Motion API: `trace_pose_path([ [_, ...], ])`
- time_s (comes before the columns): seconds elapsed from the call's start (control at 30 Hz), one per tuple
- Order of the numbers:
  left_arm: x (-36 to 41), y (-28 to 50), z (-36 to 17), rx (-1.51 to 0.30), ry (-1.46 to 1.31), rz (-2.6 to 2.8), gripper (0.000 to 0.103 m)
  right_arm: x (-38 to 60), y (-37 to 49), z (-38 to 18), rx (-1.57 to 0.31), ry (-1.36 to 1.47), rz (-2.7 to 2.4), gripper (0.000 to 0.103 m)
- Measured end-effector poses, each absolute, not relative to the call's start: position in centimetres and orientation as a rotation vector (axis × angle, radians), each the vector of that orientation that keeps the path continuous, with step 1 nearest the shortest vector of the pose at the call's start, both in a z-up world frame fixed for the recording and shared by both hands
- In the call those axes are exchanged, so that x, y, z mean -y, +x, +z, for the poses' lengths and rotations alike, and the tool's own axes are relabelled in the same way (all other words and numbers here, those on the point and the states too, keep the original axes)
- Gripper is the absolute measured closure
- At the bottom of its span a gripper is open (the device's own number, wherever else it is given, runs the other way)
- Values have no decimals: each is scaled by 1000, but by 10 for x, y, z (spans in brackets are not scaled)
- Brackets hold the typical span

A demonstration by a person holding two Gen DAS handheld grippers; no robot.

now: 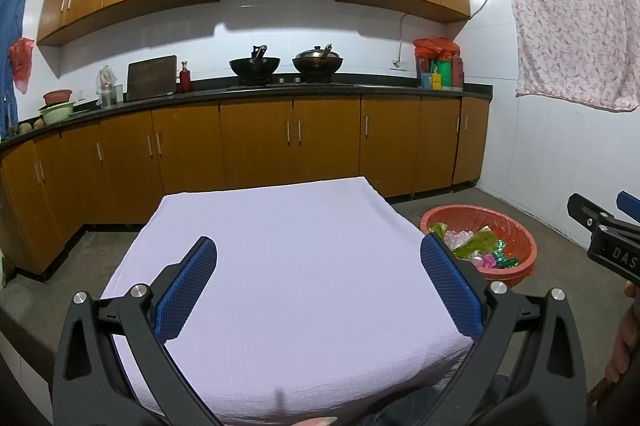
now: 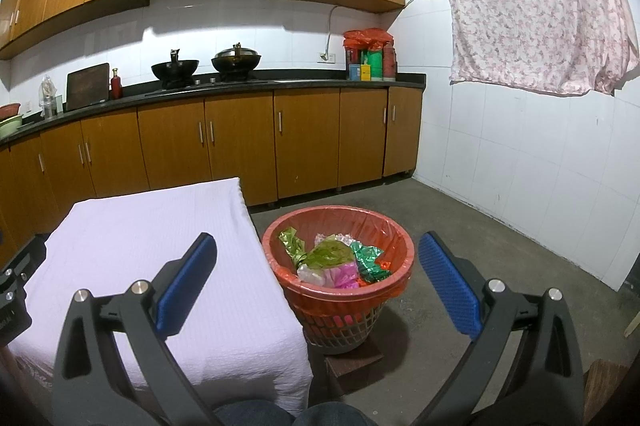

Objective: Collect trash

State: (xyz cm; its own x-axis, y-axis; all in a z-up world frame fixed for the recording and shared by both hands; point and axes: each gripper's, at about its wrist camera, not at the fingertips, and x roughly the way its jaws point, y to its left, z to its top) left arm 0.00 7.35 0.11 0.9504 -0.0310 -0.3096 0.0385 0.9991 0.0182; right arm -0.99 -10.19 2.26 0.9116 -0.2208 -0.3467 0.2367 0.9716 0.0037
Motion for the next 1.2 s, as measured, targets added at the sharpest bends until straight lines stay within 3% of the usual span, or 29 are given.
trace_pose_path([
  [1.2, -75, 3, -2, -330, 17, -36, 2, 100, -11, 23, -356, 54, -239, 4],
])
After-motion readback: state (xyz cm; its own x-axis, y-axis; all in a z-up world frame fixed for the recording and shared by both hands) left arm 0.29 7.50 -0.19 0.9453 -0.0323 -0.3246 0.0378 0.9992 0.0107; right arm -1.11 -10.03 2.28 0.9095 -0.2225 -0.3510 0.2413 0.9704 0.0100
